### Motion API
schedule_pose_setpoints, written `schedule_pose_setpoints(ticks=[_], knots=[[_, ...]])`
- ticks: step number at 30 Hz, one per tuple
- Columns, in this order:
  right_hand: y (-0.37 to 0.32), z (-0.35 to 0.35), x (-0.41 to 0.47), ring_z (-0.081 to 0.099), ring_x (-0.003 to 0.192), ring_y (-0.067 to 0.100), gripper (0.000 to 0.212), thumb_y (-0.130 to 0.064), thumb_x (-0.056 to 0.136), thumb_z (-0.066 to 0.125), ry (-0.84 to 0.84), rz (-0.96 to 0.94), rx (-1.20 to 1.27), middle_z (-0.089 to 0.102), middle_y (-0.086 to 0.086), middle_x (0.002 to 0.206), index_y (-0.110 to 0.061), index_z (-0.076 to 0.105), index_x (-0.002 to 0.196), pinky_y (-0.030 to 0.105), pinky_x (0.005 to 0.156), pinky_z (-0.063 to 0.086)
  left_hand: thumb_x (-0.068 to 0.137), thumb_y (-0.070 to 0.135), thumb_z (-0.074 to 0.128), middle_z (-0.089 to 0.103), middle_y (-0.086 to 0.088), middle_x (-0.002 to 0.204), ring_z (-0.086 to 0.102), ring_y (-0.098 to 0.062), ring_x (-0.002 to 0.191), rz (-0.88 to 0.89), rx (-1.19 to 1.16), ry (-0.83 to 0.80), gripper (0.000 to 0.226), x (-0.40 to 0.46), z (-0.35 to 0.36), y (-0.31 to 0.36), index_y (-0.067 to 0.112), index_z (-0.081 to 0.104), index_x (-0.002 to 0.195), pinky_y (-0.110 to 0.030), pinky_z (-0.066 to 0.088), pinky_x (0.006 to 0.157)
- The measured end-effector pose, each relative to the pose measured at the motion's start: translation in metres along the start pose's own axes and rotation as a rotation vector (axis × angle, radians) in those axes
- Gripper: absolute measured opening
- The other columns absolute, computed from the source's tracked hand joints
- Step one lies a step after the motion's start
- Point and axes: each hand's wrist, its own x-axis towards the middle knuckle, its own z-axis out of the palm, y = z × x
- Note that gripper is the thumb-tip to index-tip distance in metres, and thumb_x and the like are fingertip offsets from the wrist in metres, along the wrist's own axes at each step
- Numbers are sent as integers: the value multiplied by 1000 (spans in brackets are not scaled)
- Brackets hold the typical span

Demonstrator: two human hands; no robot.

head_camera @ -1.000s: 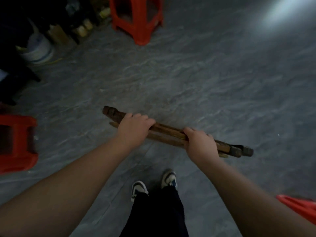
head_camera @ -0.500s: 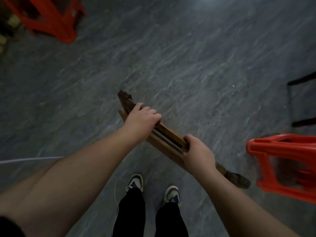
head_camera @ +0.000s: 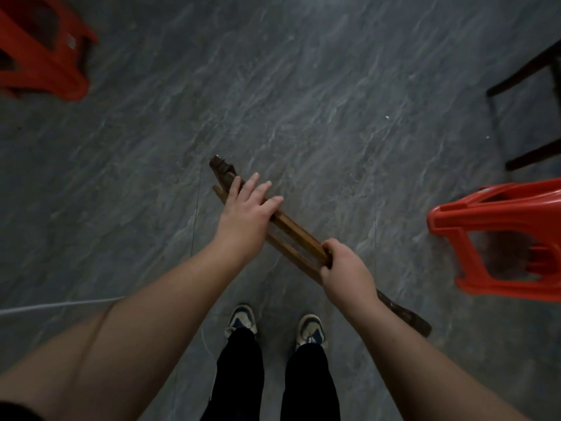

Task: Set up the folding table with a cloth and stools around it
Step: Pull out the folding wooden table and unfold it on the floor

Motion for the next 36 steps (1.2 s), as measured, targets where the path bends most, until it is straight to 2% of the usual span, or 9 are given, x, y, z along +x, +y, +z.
schedule_pose_setpoints(ticks=[3, 7, 8, 11, 15, 18, 25, 31, 36], knots=[[6, -10, 3, 61, 88, 14, 25, -24, 84, 56, -69, -30, 17, 60, -11, 94, -36, 55, 106, 42, 79, 55, 76, -2, 62, 18, -9, 159, 7, -29, 150, -223, -306, 162, 76, -20, 3, 26, 24, 38, 144, -49, 14, 122], [27, -25, -4, 64, 84, 11, 30, -31, 85, 56, -209, -56, -20, 66, -12, 92, -39, 55, 114, 34, 74, 53, 77, -4, 57, 17, 0, 153, 24, -13, 141, -575, -944, 343, 84, -43, 18, 85, 29, 21, 146, -10, 21, 112], [34, -28, -6, 64, 83, 10, 28, -35, 86, 57, -246, -46, -42, 66, -12, 92, -39, 54, 114, 34, 74, 53, 81, -1, 56, 23, 0, 149, 32, -13, 135, -708, -1095, 337, 81, -43, 23, 96, 31, 20, 146, -10, 30, 108], [57, -33, -14, 65, 85, 9, 23, -43, 91, 59, -320, -7, -46, 69, -10, 93, -36, 57, 113, 33, 78, 54, 95, 13, 50, 51, -8, 127, 60, -24, 110, -1073, -1534, 173, 55, -33, 41, 120, 22, 26, 144, -41, 52, 95], [71, -40, -20, 63, 69, 21, 25, -31, 103, 50, -351, 142, 313, 68, 17, 84, -13, 68, 102, 34, 64, 50, 104, 26, 44, 66, -10, 111, 70, -24, 94, -1162, -2033, 125, 16, -29, 49, 137, 21, 48, 118, -39, 58, 70], [72, -39, -20, 54, 63, 18, 26, -22, 104, 46, -326, 142, 387, 59, 11, 75, -8, 66, 95, 37, 62, 41, 105, 19, 42, 68, -10, 109, 72, -24, 91, -1135, -2130, 130, 16, -28, 47, 131, 19, 47, 121, -43, 59, 66], [53, -10, -33, 64, 73, 17, 20, -43, 95, 47, -122, 120, 300, 67, -4, 77, -35, 65, 90, 44, 73, 54, 106, 14, 38, 67, -10, 105, 71, -26, 91, -1016, -2132, 63, 20, -21, 35, 105, 14, 47, 123, -45, 56, 70], [9, 14, -47, 60, 75, 20, 23, -38, 100, 42, 95, 104, 261, 61, -6, 75, -26, 55, 85, 42, 70, 49, 101, 17, 49, 66, -10, 100, 71, -28, 88, -865, -2036, -44, 4, -2, 13, 78, 17, 53, 102, -48, 57, 72], [-43, 21, -41, 62, 89, 25, 22, -39, 101, 41, 121, 127, 337, 65, -1, 89, -24, 56, 95, 46, 84, 49, 100, 4, 48, 62, -12, 99, 65, -25, 81, -770, -1981, -113, 17, 21, -8, 49, 12, 52, 115, -49, 58, 74]])
